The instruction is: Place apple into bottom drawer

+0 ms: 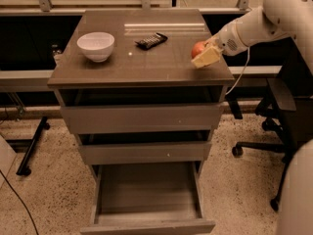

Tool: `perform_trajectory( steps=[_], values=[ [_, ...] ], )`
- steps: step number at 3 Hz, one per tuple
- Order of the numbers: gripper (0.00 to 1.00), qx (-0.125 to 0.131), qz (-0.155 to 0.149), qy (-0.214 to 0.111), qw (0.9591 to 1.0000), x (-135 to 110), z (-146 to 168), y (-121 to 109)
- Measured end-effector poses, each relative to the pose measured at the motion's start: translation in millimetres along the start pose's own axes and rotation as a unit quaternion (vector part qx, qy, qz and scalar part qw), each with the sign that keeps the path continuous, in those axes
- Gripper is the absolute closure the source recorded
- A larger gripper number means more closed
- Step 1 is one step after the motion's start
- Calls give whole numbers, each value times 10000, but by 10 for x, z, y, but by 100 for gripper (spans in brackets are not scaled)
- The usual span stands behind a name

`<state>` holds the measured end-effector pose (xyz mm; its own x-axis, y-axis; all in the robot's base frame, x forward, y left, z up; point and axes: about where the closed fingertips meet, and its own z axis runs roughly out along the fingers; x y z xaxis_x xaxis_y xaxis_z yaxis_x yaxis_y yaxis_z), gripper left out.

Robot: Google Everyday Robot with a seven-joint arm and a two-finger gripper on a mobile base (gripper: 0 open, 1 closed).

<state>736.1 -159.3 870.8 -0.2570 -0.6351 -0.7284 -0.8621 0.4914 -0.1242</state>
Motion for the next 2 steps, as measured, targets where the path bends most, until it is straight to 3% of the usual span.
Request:
perform_trajectory(
  steps=[1,2],
  values=[
    [100,125,-590,-154,9981,-182,-551,464],
    [100,-34,-1065,-289,9939,-268,-808,1136]
  ],
)
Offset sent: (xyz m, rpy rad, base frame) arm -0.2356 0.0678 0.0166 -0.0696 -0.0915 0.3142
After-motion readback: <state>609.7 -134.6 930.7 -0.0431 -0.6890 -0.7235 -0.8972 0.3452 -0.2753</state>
